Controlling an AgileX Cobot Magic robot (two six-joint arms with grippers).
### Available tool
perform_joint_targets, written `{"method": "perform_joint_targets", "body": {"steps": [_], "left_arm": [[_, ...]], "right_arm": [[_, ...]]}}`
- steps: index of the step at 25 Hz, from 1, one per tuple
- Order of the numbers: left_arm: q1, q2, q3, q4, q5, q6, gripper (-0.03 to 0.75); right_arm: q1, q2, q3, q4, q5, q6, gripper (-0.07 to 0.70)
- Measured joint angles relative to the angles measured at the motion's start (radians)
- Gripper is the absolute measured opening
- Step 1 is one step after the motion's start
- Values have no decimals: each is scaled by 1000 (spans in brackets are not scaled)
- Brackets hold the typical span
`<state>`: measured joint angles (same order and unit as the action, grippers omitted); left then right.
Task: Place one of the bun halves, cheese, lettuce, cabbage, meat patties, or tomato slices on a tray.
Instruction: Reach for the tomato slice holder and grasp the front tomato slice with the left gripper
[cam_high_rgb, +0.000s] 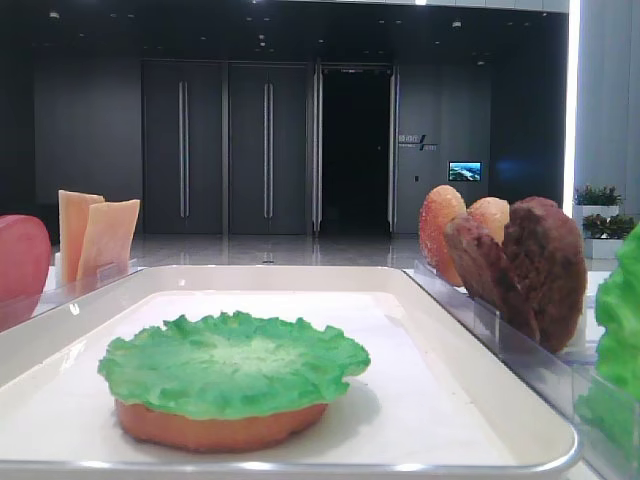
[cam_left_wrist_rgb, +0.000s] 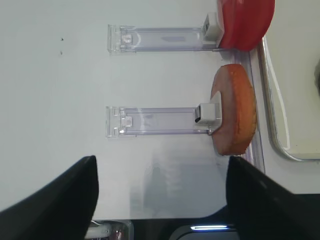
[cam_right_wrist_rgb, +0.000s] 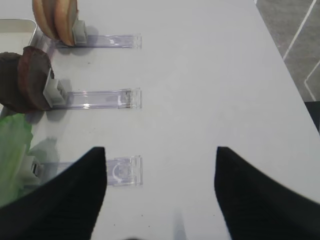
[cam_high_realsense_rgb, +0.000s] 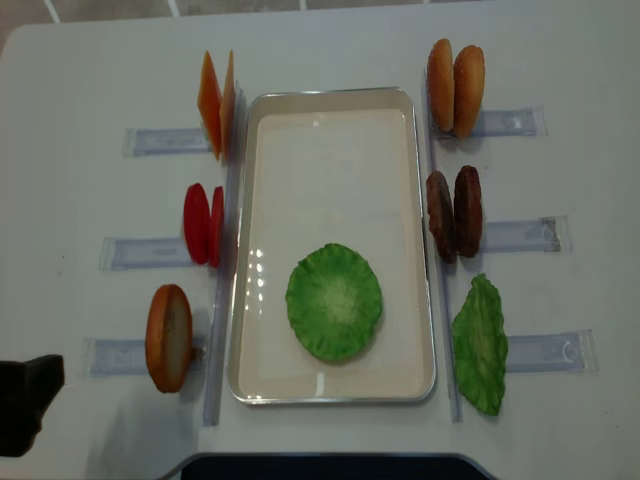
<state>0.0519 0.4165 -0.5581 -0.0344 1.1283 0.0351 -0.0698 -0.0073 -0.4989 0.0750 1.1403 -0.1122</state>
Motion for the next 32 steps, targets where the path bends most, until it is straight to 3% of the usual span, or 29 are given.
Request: {"method": "perform_joint_targets", "body": {"steps": [12, 32], "left_arm": [[0, 316, -144, -2, -15, 0, 600], [0, 951, -560, -5, -16, 7, 591]], "right_arm": [[0, 0, 0, 0, 0, 0, 472], [0, 0, 0, 0, 0, 0, 472]]}}
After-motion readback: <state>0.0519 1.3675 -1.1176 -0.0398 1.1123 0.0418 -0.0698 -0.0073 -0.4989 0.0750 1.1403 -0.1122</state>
